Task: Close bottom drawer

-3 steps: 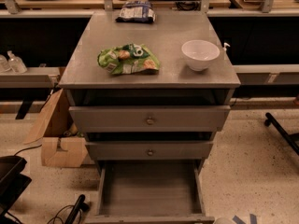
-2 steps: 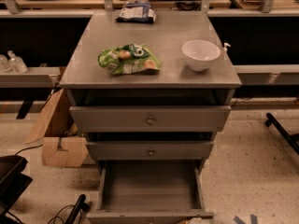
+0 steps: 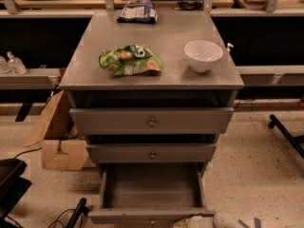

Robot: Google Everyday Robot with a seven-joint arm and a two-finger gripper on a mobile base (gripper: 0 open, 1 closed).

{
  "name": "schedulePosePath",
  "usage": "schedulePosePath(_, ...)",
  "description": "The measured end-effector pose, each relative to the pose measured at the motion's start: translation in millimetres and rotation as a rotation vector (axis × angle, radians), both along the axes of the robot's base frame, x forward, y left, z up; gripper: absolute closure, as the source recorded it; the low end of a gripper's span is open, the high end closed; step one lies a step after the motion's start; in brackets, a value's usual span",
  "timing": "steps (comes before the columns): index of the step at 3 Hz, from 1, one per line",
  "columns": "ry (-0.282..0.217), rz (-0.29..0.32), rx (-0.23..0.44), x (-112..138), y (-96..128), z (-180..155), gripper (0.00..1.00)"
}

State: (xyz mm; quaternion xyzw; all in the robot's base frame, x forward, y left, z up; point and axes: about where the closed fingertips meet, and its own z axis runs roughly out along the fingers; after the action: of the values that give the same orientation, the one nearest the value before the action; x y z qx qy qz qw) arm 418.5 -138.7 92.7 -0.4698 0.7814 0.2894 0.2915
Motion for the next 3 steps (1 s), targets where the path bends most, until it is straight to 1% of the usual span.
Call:
schedulePosePath(1, 0.0, 0.0, 0.0, -3, 0, 0, 1.0)
schedulePosePath(2, -0.029, -0.002, 0.025, 30, 10, 5, 1.0)
schedulePosePath(3, -0.029, -0.002, 0.025, 27, 10, 5, 1.0)
